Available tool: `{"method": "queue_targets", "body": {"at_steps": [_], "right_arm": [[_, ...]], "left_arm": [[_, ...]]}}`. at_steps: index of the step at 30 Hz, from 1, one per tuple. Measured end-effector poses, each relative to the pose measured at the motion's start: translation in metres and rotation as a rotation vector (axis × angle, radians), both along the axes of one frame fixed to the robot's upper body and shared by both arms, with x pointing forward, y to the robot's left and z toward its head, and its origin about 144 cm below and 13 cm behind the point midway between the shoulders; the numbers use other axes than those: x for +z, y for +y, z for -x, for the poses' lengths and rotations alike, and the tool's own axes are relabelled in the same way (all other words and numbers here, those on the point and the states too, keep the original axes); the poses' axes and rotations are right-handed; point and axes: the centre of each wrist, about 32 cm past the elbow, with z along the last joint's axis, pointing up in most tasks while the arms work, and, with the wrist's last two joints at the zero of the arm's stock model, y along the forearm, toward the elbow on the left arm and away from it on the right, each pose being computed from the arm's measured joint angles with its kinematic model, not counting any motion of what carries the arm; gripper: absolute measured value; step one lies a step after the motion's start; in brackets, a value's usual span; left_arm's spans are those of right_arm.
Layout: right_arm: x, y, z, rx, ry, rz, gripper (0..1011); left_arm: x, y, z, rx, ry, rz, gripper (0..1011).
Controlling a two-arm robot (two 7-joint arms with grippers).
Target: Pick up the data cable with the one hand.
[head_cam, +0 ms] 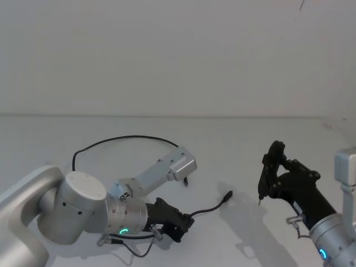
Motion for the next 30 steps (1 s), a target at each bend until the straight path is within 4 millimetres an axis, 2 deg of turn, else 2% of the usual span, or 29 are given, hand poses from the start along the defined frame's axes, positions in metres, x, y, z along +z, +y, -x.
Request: {"method": "queue_targets", "body": {"at_steps": [16,30], "right_arm": [[0.047,-0.029,-0.02,0.088,-0.078,-0.104,279],[0.061,-0.043,-0.035,0.125,-0.086,-0.153,279]], "left_arm": [[0.012,0.013,0.008,-0.037,-0.157,0.055,38],[0.019,0.021,0.01,-0.055,-0.215,0.081,38]]}}
